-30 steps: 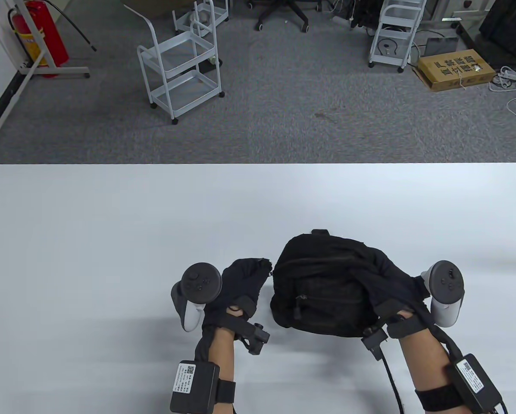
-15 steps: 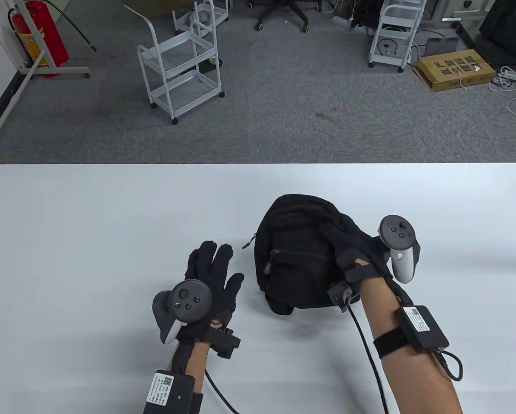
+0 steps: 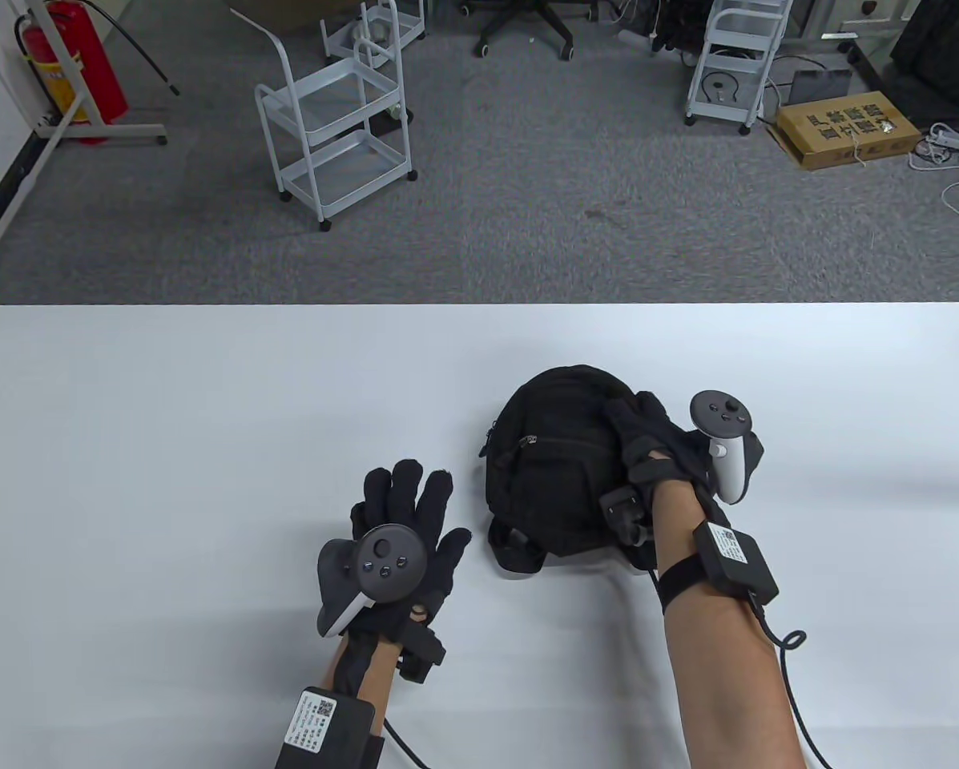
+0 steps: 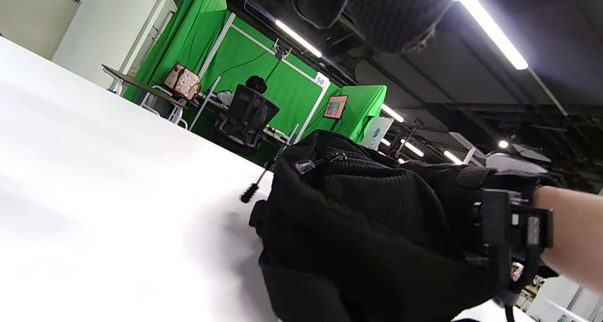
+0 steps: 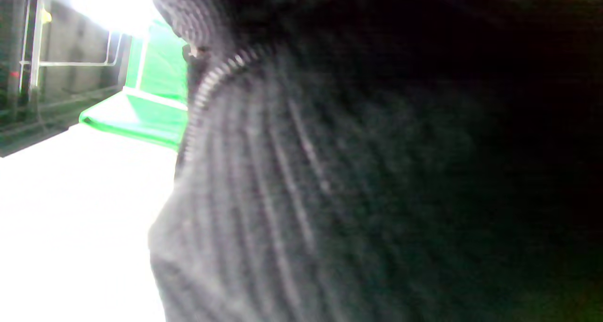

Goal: Put stationery box into the backpack's main compartment

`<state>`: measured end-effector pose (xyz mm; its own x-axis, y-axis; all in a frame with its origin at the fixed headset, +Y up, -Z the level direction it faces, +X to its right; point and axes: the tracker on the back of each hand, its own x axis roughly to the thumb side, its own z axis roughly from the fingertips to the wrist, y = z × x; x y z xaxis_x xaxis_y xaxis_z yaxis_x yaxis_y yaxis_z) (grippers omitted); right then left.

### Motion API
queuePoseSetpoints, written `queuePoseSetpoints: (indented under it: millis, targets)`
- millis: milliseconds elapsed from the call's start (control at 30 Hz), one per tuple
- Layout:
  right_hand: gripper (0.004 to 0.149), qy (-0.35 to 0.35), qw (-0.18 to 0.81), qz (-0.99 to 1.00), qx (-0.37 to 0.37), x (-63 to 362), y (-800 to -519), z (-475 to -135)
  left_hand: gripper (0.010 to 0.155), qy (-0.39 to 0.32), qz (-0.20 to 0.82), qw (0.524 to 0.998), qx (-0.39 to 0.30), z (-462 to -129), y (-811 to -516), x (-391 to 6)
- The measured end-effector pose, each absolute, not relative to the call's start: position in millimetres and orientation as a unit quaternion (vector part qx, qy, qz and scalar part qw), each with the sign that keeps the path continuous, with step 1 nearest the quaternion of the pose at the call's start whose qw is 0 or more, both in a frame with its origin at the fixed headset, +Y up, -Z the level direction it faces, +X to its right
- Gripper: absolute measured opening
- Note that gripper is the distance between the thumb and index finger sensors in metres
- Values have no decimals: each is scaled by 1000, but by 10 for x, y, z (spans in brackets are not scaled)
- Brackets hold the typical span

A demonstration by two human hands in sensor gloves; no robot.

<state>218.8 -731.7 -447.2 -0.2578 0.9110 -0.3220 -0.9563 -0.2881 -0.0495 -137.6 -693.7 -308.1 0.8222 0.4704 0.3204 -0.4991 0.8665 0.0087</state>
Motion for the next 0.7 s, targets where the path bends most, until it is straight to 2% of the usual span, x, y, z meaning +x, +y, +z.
queuePoseSetpoints:
  millis: [200,300,433,567,700]
  targets:
    - [83,40,539,836,-100,2315,-6897,-4222,73,-147,232,961,31,-3089,-6999,-1376]
    - [83,35,556,830,-36,2319,-6659,-3951,73,-135,221,965,25,-3090,-7016,-1384]
    - [82,7,517,856,25,2368,-6428,-3592,75,-121,211,970,14,-3079,-7052,-1393]
    - [81,-21,464,883,75,2453,-6336,-3279,76,-119,205,971,9,-3056,-7057,-1402]
    - [82,-40,374,920,110,2544,-6426,-3035,77,-114,214,970,14,-3066,-7059,-1434]
